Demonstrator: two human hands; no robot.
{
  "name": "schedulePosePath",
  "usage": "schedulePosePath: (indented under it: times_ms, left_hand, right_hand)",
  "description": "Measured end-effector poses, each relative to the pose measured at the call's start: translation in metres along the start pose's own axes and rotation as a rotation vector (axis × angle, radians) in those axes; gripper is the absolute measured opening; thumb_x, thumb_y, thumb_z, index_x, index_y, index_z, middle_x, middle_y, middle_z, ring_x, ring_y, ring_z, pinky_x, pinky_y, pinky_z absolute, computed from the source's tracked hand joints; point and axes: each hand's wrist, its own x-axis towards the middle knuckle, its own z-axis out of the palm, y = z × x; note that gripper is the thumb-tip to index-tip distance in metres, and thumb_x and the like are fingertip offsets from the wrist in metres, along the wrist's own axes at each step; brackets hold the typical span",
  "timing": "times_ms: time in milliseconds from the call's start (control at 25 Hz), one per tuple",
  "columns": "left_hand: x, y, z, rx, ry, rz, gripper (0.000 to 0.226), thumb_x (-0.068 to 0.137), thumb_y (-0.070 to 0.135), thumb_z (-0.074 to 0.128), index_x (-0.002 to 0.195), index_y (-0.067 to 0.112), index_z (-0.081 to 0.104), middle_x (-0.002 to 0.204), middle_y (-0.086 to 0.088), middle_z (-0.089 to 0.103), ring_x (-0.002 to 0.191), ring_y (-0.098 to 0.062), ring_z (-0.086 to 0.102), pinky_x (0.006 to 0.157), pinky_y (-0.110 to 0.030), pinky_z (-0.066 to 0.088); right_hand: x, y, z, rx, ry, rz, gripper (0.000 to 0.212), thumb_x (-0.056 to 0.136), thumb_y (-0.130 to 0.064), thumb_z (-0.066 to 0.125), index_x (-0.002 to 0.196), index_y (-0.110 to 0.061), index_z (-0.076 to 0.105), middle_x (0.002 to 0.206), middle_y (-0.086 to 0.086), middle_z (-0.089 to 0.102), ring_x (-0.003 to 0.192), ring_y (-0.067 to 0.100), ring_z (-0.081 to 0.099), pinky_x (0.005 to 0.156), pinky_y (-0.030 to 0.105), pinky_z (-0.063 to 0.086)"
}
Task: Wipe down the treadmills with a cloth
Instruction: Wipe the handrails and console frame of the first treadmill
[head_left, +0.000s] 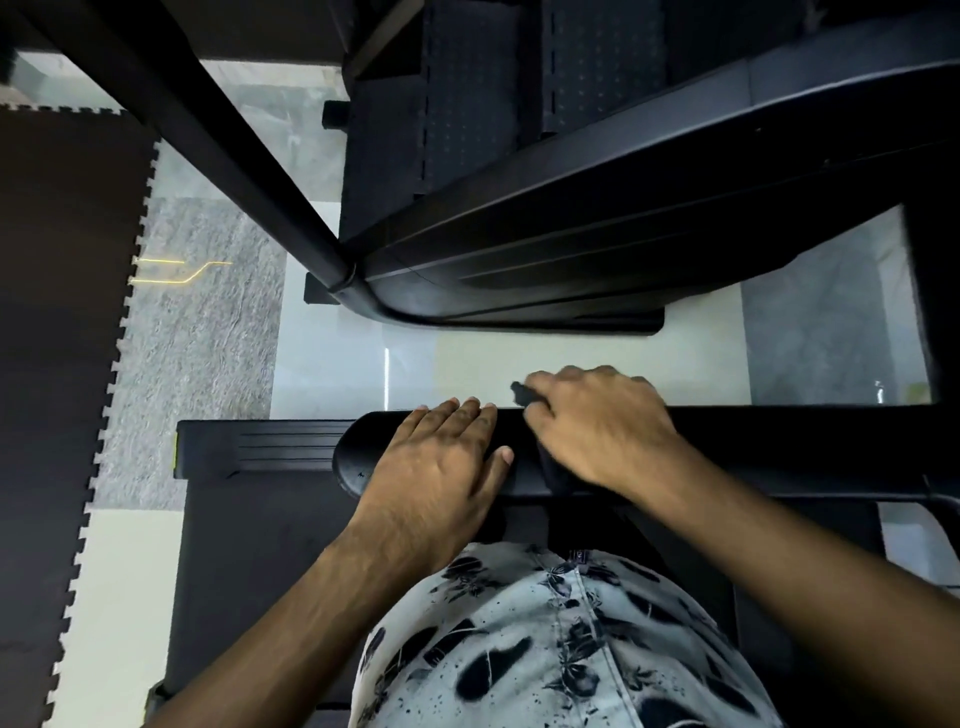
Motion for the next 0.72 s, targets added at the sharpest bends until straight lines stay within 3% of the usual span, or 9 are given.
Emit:
schedulePosePath:
  times_ms: [80, 160, 200, 360, 480, 640, 720]
  left_hand:
    - [0.005, 0.003, -0.001, 0.006, -0.008, 0.011, 0.059, 0.101, 0.05, 0.016, 0.153, 0.021, 0.024, 0.159, 0.0, 0.027, 0.147, -0.015, 0.019, 0.121, -0.034, 0.011]
    - [0.008, 0.006, 0.0, 0.008, -0.021, 0.028, 0.058, 0.102, 0.048, 0.019, 0.153, 0.021, 0.023, 0.159, 0.0, 0.026, 0.148, -0.015, 0.018, 0.121, -0.035, 0.011]
    - [0.008, 0.008, -0.001, 0.004, -0.034, 0.034, 0.058, 0.102, 0.049, 0.02, 0.153, 0.021, 0.023, 0.159, 0.0, 0.026, 0.147, -0.015, 0.019, 0.121, -0.034, 0.011]
    - [0.014, 0.014, -0.002, 0.016, -0.046, 0.052, 0.057, 0.102, 0.048, 0.021, 0.153, 0.022, 0.024, 0.159, 0.0, 0.028, 0.147, -0.015, 0.021, 0.121, -0.034, 0.012]
    - [0.02, 0.018, -0.003, 0.017, -0.065, 0.081, 0.057, 0.102, 0.048, 0.021, 0.152, 0.022, 0.024, 0.158, 0.001, 0.028, 0.146, -0.015, 0.023, 0.121, -0.034, 0.014]
    - [0.026, 0.03, -0.005, 0.02, -0.07, 0.103, 0.057, 0.102, 0.048, 0.02, 0.153, 0.022, 0.023, 0.158, 0.0, 0.029, 0.145, -0.015, 0.025, 0.121, -0.034, 0.015]
    - [0.031, 0.034, -0.003, 0.013, -0.077, 0.092, 0.058, 0.102, 0.049, 0.018, 0.153, 0.022, 0.023, 0.158, 0.0, 0.029, 0.146, -0.015, 0.024, 0.121, -0.034, 0.015]
  right_hand:
    - [0.001, 0.013, 0.001, 0.037, 0.014, -0.029, 0.043, 0.099, -0.048, 0.03, 0.136, -0.04, 0.05, 0.139, -0.002, 0.058, 0.121, 0.027, 0.057, 0.093, 0.042, 0.046]
    - [0.025, 0.039, -0.012, 0.035, -0.177, 0.208, 0.049, 0.096, -0.051, 0.026, 0.132, -0.037, 0.055, 0.142, 0.001, 0.056, 0.124, 0.029, 0.053, 0.094, 0.042, 0.043]
    - [0.026, 0.042, -0.01, 0.019, -0.198, 0.239, 0.053, 0.093, -0.05, 0.023, 0.13, -0.034, 0.057, 0.141, 0.001, 0.057, 0.123, 0.029, 0.053, 0.095, 0.043, 0.044]
    - [-0.008, 0.027, 0.002, 0.023, 0.005, 0.004, 0.041, 0.098, -0.047, 0.031, 0.132, -0.038, 0.053, 0.135, -0.004, 0.061, 0.119, 0.026, 0.058, 0.092, 0.041, 0.047]
    - [0.02, 0.063, -0.01, 0.02, -0.178, 0.258, 0.046, 0.092, -0.05, 0.031, 0.124, -0.035, 0.06, 0.137, 0.0, 0.06, 0.119, 0.028, 0.056, 0.088, 0.04, 0.044]
    - [-0.006, 0.041, 0.005, -0.017, 0.011, 0.06, 0.044, 0.098, -0.048, 0.027, 0.128, -0.035, 0.055, 0.128, -0.001, 0.063, 0.112, 0.026, 0.059, 0.087, 0.041, 0.047]
    - [0.009, 0.074, -0.005, 0.038, -0.053, 0.15, 0.043, 0.099, -0.048, 0.029, 0.129, -0.034, 0.056, 0.134, 0.0, 0.061, 0.116, 0.027, 0.058, 0.083, 0.04, 0.042]
